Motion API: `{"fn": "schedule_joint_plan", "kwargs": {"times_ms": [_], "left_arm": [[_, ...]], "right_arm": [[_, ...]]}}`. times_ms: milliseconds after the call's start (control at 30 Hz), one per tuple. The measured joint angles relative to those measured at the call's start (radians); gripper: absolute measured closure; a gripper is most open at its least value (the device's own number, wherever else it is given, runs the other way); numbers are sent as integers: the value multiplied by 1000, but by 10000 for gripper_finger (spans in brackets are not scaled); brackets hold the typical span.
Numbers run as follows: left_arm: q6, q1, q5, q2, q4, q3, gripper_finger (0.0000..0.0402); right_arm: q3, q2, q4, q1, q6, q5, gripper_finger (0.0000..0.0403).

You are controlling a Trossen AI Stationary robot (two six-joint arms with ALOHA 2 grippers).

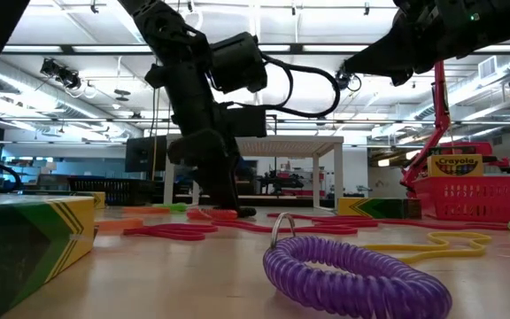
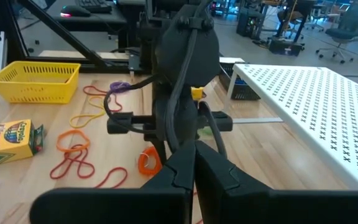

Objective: Pick & Place Office Desk Supplies
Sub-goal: Put the top black spring rubber band into the black bin

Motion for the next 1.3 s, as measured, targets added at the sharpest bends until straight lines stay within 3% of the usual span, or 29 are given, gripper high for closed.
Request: {"fn": "schedule_joint_plan", "kwargs": {"times_ms": [167,433,767,1167,1300], "left_arm": [[0,-4,23,-25,-27,-1,382],[-49,-2,1,-143,-93,-1,376],[-229,-36,-76,-364,-375,-10,378],[-468,50,-134,-752,-393,-283,378],[-561,119,-228,-876,-398,-344,378]], "right_arm": [[0,0,0,0,0,0,388],[0,0,0,0,0,0,388],[0,0,0,0,0,0,388],[-1,0,0,0,0,0,388],[-1,0,0,0,0,0,388]]}}
